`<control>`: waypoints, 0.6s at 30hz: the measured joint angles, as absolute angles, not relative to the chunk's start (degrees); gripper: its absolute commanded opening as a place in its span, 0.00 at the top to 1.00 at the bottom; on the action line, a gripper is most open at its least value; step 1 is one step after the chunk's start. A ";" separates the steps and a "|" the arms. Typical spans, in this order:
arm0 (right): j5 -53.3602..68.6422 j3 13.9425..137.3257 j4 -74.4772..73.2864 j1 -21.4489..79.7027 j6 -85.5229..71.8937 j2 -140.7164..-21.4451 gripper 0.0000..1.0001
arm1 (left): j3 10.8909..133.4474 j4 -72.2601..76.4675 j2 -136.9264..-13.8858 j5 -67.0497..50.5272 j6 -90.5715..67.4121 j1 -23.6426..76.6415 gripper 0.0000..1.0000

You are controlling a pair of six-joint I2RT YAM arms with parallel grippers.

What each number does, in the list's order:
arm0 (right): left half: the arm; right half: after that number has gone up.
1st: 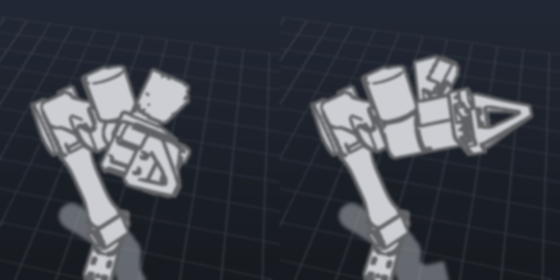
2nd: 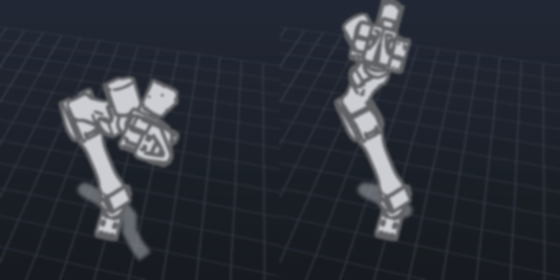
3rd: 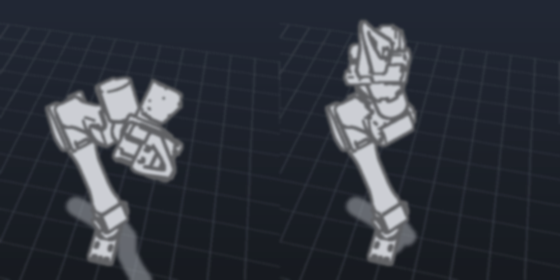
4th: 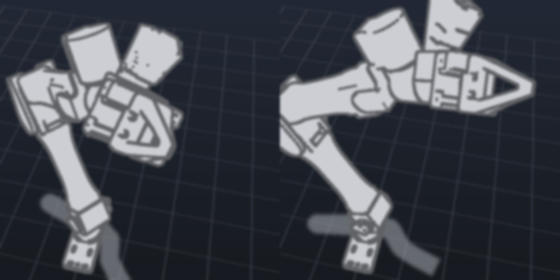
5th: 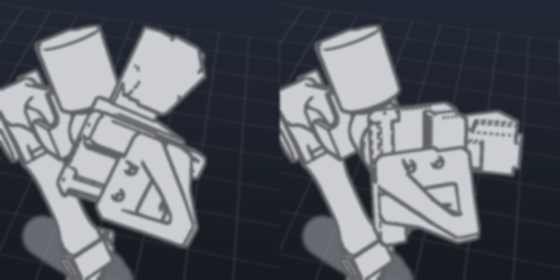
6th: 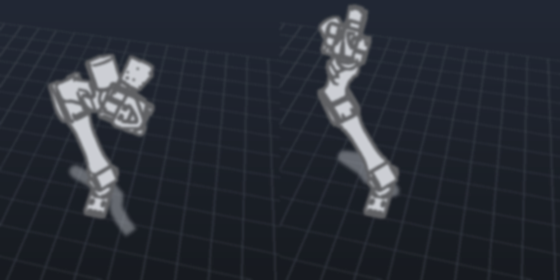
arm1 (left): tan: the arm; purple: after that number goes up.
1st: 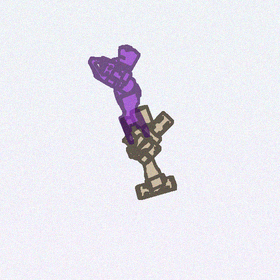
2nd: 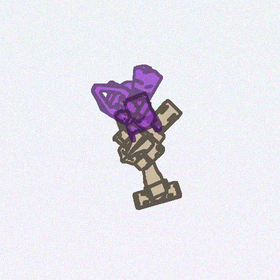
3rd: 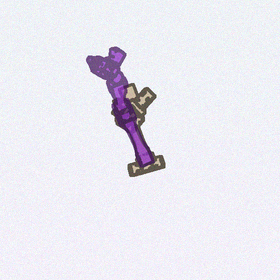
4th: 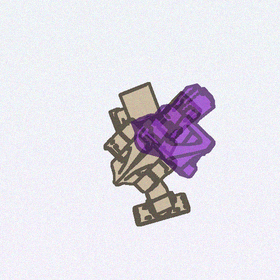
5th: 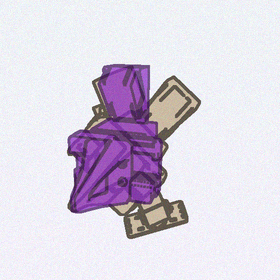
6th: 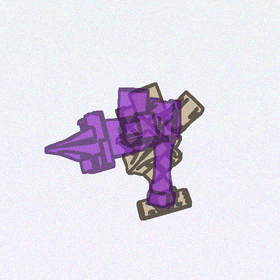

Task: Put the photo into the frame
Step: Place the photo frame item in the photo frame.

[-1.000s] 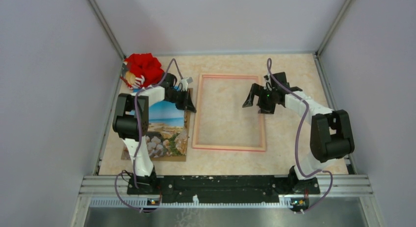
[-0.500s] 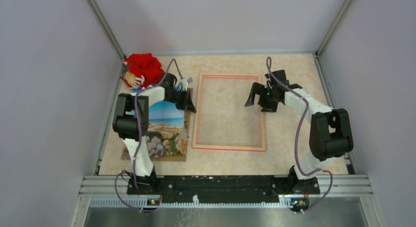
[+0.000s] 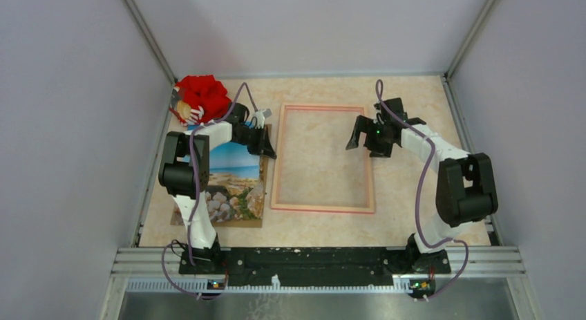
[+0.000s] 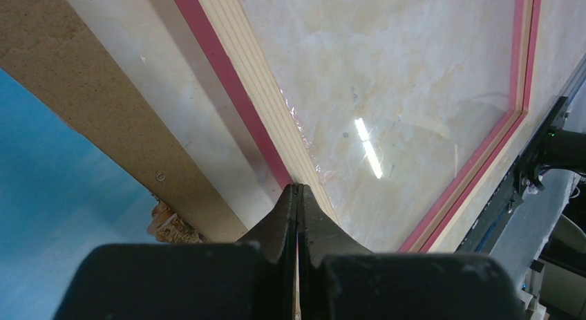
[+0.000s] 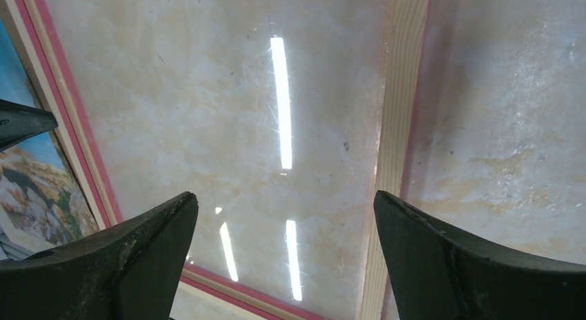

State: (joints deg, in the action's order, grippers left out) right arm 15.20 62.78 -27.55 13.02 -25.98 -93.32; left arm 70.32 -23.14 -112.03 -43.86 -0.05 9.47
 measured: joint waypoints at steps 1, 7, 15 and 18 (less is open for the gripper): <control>14.92 62.78 -27.59 13.02 -26.00 -93.27 0.01 | 70.32 -23.14 -112.03 -43.88 -0.05 9.47 1.00; 12.32 62.74 -28.03 12.91 -26.48 -90.91 0.01 | 70.30 -23.16 -112.03 -44.12 0.21 9.47 1.00; 13.21 61.34 -25.56 9.21 -28.53 -89.91 0.01 | 69.08 -22.46 -112.03 -46.39 0.14 9.56 1.00; 13.76 61.69 -25.10 8.71 -28.77 -90.48 0.01 | 68.93 -22.35 -112.03 -46.89 -0.36 10.24 1.00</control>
